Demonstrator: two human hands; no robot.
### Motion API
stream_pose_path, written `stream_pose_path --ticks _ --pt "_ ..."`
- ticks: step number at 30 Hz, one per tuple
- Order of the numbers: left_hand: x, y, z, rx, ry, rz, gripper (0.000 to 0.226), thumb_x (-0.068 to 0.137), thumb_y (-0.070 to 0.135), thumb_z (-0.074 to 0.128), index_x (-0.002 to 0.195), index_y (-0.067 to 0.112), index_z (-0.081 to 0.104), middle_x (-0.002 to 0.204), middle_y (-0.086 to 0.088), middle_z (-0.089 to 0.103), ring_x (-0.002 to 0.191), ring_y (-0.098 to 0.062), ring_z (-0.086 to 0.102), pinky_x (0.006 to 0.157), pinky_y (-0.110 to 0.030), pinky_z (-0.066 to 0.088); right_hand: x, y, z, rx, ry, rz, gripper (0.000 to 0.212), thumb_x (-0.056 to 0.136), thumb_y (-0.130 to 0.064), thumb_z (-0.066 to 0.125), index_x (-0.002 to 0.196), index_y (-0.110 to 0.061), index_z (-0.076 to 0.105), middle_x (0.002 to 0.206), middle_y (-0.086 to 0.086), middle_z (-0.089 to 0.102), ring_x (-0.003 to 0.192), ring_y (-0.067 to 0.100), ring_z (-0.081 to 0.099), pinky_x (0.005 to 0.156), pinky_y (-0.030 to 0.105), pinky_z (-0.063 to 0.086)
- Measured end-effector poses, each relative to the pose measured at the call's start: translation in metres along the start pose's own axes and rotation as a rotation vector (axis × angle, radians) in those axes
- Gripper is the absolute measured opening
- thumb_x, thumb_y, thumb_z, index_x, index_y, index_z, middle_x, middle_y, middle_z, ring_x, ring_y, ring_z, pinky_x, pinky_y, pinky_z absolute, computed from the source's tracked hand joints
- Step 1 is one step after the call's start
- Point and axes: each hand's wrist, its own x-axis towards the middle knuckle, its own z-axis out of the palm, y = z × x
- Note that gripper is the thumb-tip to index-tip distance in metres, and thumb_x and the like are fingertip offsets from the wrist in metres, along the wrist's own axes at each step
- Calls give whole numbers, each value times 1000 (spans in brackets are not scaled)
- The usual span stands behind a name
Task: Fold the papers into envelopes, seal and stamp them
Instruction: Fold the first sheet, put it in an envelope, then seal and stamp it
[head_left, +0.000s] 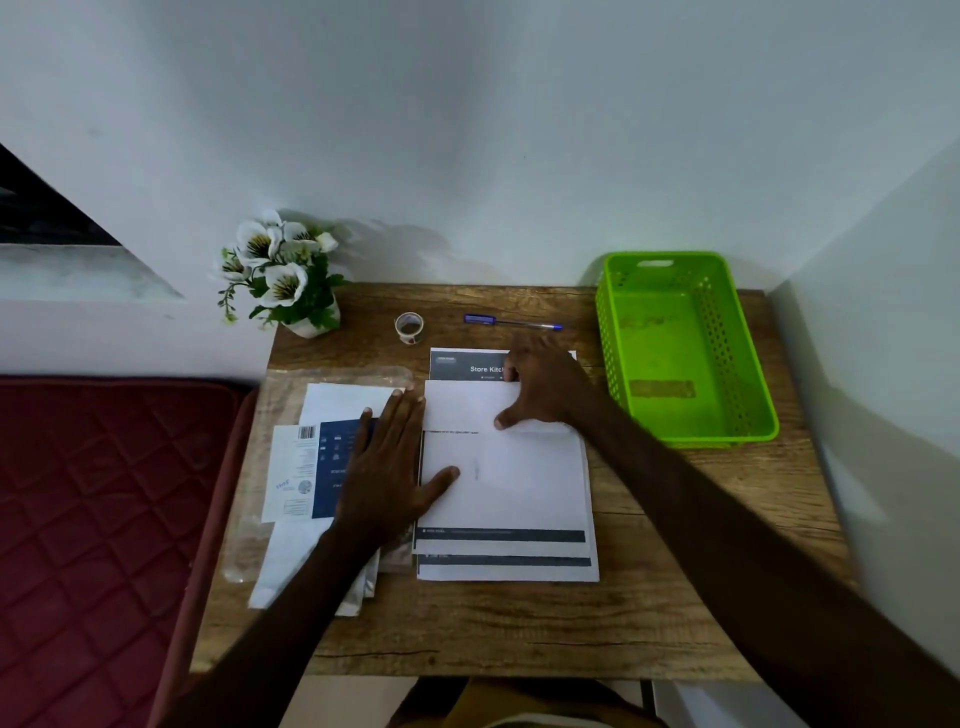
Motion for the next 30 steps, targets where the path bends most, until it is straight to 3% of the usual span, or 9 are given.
stream_pose_path --ticks 9,18,21,26,30 --pt "-1 3 -3 -22 -8 -43 104 90 83 36 163 14 10 172 -5 6 159 -19 -2 127 -53 6 1 -5 -7 -4 -8 16 75 47 -65 90 98 -20 60 115 4 57 113 25 47 93 36 35" --pt "-2 6 -9 42 47 -35 105 88 82 42 162 12 19 171 -8 11 159 -22 1 126 -56 8 -11 -4 -7 114 4 48 59 62 -39 90 111 -25 60 116 0 64 118 25 49 96 41 38" --pt "-3 7 -9 47 72 -30 105 88 82 44 162 11 20 171 -9 14 159 -22 4 126 -57 10 -13 -3 -6 54 -24 64 51 63 -48 88 105 -26 69 113 -1 66 119 25 51 94 38 43" --pt "-5 10 -9 50 100 -46 103 87 81 46 160 11 26 169 -10 20 158 -25 11 125 -57 13 -19 -8 -2 -151 -10 131 85 59 -73 79 121 -17 64 139 12 51 138 33 37 109 51 37" --pt "-9 12 -5 20 100 -70 99 89 79 46 160 12 27 169 -9 20 158 -24 10 125 -57 15 -17 -10 -2 -132 -73 184 90 55 -76 81 120 -15 63 149 17 44 143 34 32 111 53 36"
